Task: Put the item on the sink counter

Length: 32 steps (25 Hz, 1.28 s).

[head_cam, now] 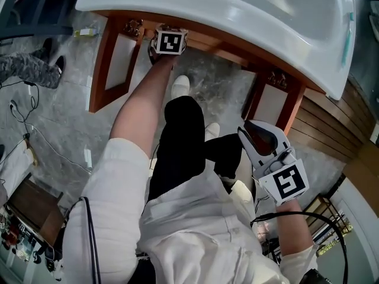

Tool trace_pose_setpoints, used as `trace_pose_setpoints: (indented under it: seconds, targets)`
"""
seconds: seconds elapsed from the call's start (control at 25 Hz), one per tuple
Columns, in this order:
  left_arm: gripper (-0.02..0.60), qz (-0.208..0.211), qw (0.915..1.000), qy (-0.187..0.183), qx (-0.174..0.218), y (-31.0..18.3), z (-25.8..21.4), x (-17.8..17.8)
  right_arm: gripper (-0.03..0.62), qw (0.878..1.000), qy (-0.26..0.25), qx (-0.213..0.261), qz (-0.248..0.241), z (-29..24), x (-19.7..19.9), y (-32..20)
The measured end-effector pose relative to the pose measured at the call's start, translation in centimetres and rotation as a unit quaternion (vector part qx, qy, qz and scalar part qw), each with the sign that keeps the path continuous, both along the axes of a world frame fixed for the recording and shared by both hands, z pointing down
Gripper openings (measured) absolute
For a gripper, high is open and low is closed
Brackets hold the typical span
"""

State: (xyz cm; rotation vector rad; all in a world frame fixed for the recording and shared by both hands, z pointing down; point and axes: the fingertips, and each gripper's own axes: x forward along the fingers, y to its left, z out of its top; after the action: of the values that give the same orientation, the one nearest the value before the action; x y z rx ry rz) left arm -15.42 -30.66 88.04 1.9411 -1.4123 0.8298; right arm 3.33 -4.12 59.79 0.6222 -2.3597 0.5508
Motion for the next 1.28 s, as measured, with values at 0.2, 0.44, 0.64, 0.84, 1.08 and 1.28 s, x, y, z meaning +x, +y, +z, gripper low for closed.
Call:
trace_pose_setpoints:
  seconds: [0.2, 0.44, 0.64, 0.84, 1.08, 1.28]
  targets:
    - [0.106, 0.003, 1.0, -0.004, 0.002, 1.9, -2.3, -0.6, 0.075, 1.0, -0.015, 0.002, 0.007, -1.9, -0.3, 0.4]
    - [0.107, 0.004, 1.0, 0.004, 0.003, 6.2, -7.3, -0.4, 0.075, 0.999, -0.032, 0.008, 0.008, -5.6, -0.3, 1.7]
    - [0.106, 0.032, 0.9992, 0.02, -0.012, 12.3, -12.4, 0.8, 0.062, 0.998, -0.06, 0.018, 0.017, -9.8, 0.4, 3.4]
    - [0.076, 0.034, 0.9982, 0.047, -0.018, 18.4, -18.7, 2.1, 0.042, 0.997, -0.063, 0.045, 0.029, -13.9, 2.4, 5.6]
    - [0.006, 0.027, 0.9937, 0.109, -0.005, 24.7, -27.2, 5.0, 0.035, 0.994, -0.074, 0.064, 0.049, -18.1, 4.8, 8.4]
    - [0.005, 0.059, 0.9873, 0.148, 0.002, 28.7, -34.6, 8.7, 0.032, 0.992, -0.076, 0.079, 0.06, -22.1, 6.8, 9.8]
